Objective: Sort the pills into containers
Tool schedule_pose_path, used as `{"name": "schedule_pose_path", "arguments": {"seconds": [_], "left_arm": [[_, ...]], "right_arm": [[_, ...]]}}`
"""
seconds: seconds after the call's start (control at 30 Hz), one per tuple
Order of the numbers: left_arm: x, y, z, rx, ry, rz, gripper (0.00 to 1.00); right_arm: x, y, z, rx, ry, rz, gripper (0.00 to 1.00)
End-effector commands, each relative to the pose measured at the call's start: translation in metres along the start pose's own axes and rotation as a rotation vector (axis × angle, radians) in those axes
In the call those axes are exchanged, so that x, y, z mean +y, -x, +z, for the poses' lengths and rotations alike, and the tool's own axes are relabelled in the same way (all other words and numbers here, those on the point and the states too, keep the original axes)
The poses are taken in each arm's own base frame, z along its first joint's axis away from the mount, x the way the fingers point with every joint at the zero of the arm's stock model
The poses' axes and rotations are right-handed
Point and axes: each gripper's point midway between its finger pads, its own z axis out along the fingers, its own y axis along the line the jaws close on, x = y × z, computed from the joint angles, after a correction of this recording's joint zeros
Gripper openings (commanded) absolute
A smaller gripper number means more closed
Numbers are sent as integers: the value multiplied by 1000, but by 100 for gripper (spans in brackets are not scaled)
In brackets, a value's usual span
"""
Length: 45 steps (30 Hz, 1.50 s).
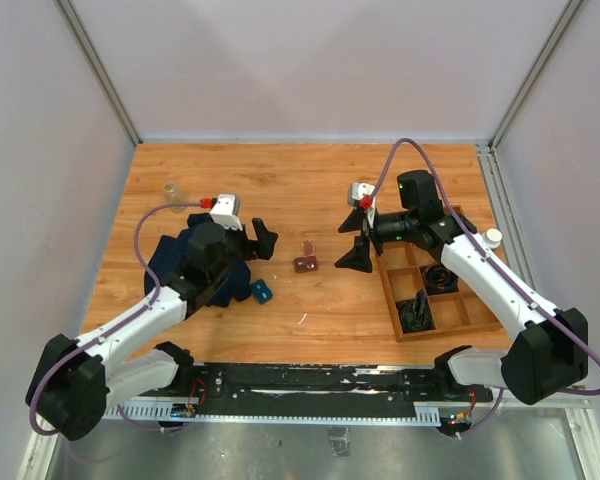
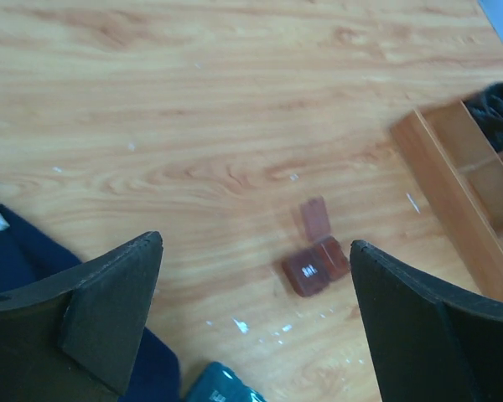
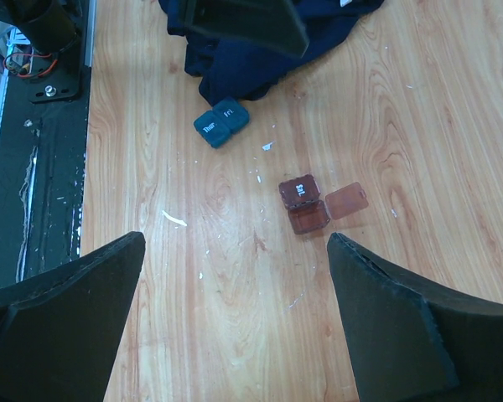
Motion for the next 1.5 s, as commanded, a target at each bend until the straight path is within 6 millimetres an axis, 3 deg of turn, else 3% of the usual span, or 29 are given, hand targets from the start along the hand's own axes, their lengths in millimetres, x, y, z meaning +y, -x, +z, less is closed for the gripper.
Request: {"name": "schedule_pose_path", "arguments": {"seconds": [0.0,0.27,0.43,0.63,0.73,0.93,1.1,1.37,1.47], "left_arm": [[29,43,-6,-83,142,79,98],[81,98,16,-70,130,-146,99],[143,129,42,-51,312,-216,99],[233,132,62,208,700,-68,99],[264,129,67,282,816,-56,99],[287,137,65,256,896,25,99],[311,115,70,308,910,3,99],[319,89,83,366,842,-49,83],[321,83,85,377,830,-69,82]], "right_arm": [[3,2,-4,-16,9,-23,92],[3,1,-3,-16,14,-22,92],[5,3,-4,-21,17,-27,92],[5,4,-4,-24,20,-28,92],[6,4,-4,-25,24,-25,92],[7,2,-2,-25,35,-16,92],[7,0,0,-24,44,-7,92],[7,-1,0,-23,44,-4,92],[7,-1,1,-21,44,-2,92]]}}
